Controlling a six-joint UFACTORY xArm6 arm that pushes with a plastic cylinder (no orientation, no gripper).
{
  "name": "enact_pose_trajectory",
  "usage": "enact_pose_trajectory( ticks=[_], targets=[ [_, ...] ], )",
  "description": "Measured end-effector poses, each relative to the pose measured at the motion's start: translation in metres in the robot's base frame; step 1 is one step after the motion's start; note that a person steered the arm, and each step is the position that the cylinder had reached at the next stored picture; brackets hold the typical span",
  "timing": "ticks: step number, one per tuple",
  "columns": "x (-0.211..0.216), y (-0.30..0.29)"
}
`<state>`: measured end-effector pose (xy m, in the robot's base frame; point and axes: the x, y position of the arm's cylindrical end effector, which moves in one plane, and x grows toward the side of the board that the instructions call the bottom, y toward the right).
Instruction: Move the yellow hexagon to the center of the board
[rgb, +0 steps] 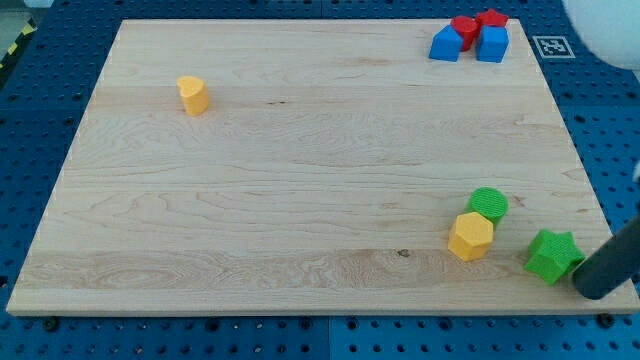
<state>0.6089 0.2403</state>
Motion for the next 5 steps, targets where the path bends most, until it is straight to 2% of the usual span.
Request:
enact_pose_trajectory(
  ticks=[2,5],
  targets=[
    [0.000,-0.057],
    [-0.020,-0.064]
  ],
)
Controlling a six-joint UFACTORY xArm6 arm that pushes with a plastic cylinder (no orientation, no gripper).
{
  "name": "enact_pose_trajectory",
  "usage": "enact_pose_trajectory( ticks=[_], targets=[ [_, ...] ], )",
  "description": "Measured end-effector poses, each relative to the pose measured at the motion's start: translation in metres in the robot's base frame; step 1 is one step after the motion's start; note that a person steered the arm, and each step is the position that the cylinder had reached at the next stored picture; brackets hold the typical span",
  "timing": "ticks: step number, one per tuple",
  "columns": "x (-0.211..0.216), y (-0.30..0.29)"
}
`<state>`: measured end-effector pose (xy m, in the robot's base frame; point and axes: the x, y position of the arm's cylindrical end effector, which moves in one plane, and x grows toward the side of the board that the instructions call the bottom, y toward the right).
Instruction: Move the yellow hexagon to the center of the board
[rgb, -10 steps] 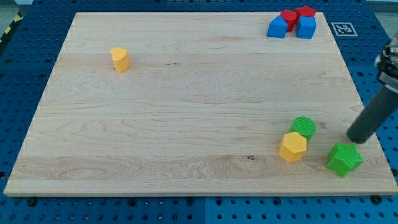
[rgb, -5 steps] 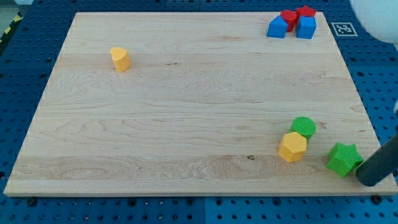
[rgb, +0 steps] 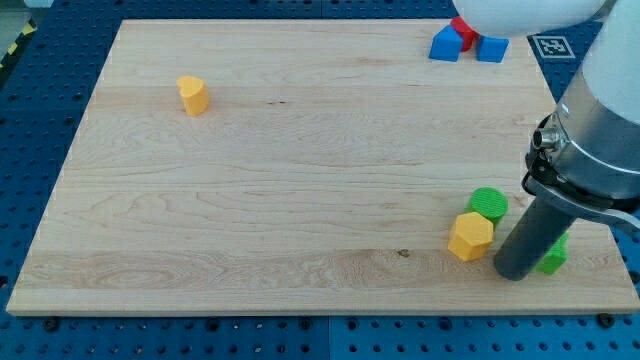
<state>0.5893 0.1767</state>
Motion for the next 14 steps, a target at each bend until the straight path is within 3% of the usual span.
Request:
enact_pose_trajectory(
  ticks=[2,8,11,14],
  targets=[
    [-0.003,-0.038],
    [-0.019,-0.015],
    [-0.033,-0.049],
    [-0.097,-0.085]
  ],
)
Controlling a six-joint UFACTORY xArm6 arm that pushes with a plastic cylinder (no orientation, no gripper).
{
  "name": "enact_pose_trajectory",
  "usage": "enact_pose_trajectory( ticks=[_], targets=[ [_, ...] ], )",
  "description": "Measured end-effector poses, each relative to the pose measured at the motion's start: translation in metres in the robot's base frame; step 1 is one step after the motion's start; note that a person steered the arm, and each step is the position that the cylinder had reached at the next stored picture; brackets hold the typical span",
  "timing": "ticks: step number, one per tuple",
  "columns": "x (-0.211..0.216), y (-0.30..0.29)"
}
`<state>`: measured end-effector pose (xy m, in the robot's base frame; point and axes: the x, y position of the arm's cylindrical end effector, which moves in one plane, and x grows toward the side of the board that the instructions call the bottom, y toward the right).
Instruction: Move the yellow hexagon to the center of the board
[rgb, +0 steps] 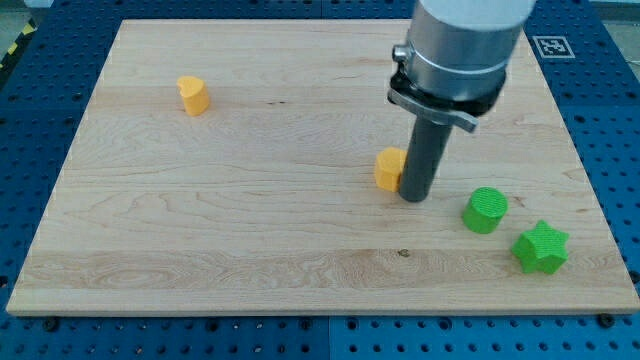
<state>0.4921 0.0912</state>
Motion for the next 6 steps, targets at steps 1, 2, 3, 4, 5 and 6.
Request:
enact_pose_trajectory(
  ticks=[1,2,3,4,5,6],
  targets=[
    [-0.025,-0.016],
    [-0.054,-0.027],
    [-0.089,-0.027],
    [-0.109,-0.027],
    [-0.109,-0.027],
    [-0.109,-0.027]
  ],
)
